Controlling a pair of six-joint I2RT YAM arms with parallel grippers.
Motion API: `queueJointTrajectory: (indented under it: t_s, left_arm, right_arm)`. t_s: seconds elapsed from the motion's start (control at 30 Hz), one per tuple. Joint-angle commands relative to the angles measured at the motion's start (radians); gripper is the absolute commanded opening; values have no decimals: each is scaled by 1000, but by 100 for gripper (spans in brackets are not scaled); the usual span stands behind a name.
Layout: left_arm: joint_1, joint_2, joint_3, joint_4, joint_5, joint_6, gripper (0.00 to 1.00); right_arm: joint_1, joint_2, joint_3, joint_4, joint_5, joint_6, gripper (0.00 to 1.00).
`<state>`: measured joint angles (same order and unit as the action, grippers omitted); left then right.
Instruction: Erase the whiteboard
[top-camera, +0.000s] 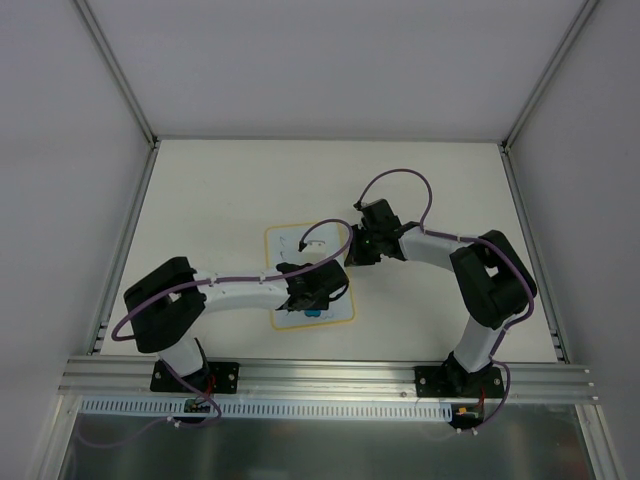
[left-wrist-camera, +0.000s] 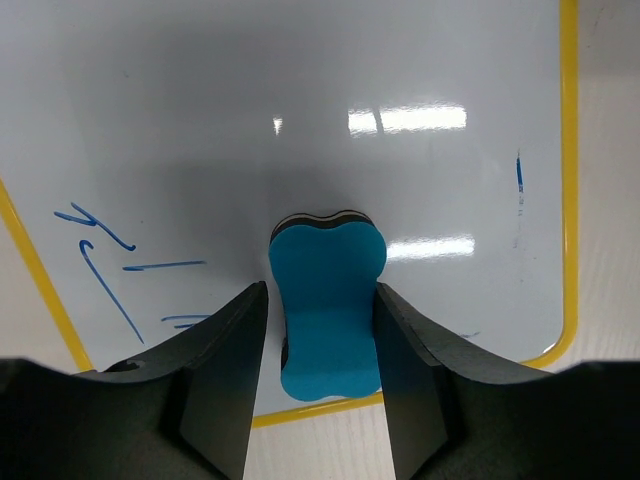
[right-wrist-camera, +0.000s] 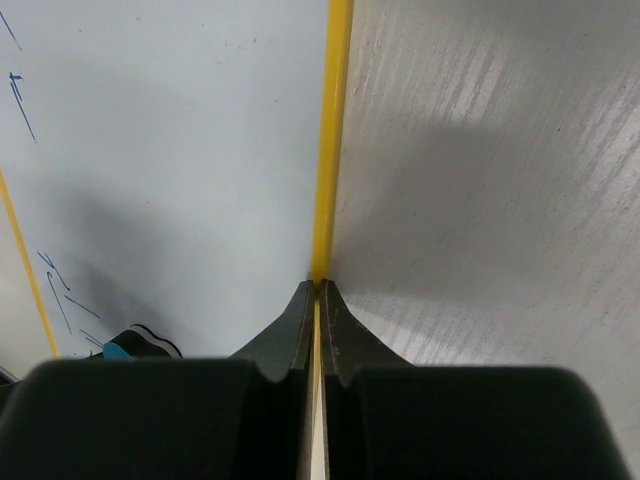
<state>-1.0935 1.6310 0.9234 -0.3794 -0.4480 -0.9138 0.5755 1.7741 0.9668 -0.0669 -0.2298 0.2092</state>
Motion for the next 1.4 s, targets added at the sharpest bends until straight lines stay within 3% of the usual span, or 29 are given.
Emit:
queueJointTrajectory:
  t_s: [0.0,0.13,0.2,0.33,0.7,1.37]
  left_arm:
    - [-6,18,28,-13,-6,-10,46]
    - [-6,38,48,-15,12,13,33]
    - [-6,56,71,-12,23,47,19]
    - [-8,92,110,-6,74,107,0]
    - [-5,190,192,74,210,280,0]
    - [86,244,229,65,250,332,0]
  right_arm:
    - [-2,51,-27,-56,49,-14,0]
    - [-2,53,-27,-56,49,-16,0]
    - [-2,54,-28,-57,49,-14,0]
    - [-2,54,-27,-57,53,-14,0]
    - [-5,62,-23,-57,50,-10,0]
    - [-5,77,-16,-59,49,1,0]
